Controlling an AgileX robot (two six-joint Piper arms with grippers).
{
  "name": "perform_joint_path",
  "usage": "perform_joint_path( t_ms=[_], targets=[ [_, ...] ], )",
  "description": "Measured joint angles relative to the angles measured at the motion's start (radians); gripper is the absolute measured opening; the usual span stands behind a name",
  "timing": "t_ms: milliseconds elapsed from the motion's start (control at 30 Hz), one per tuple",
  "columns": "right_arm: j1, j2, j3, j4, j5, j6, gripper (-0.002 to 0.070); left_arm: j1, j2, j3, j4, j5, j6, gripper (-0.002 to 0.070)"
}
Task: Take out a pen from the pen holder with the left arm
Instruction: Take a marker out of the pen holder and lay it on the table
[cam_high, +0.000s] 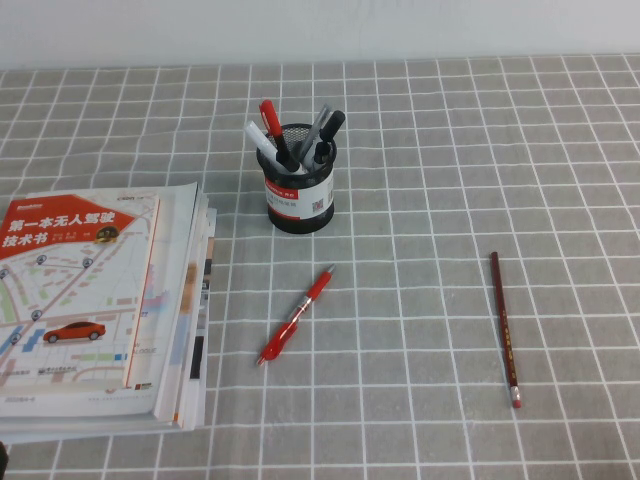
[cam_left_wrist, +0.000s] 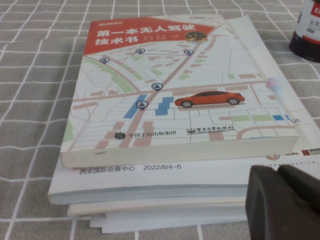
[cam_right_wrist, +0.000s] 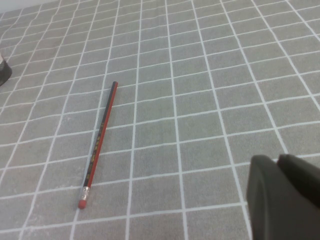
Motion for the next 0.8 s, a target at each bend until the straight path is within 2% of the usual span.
perform_joint_path(
  t_ms=[433, 533, 633, 800],
  targets=[
    [0.0, 0.0, 0.0, 0.0, 0.0, 0.0, -0.0013, 0.0, 0.0, 0.0, 0.002, 0.0, 0.0, -0.0003],
    [0.0, 0.0, 0.0, 0.0, 0.0, 0.0, -0.0013, 0.0, 0.0, 0.0, -0.033, -0.008, -0.009, -0.0003],
    [0.0, 0.0, 0.0, 0.0, 0.0, 0.0, -0.0013, 0.0, 0.0, 0.002, -0.169, -0.073, -0.09, -0.0003],
    [0.0, 0.0, 0.0, 0.0, 0.0, 0.0, -0.0013, 0.0, 0.0, 0.002, -0.552, -0.237, -0.263, -0.0003]
  ],
)
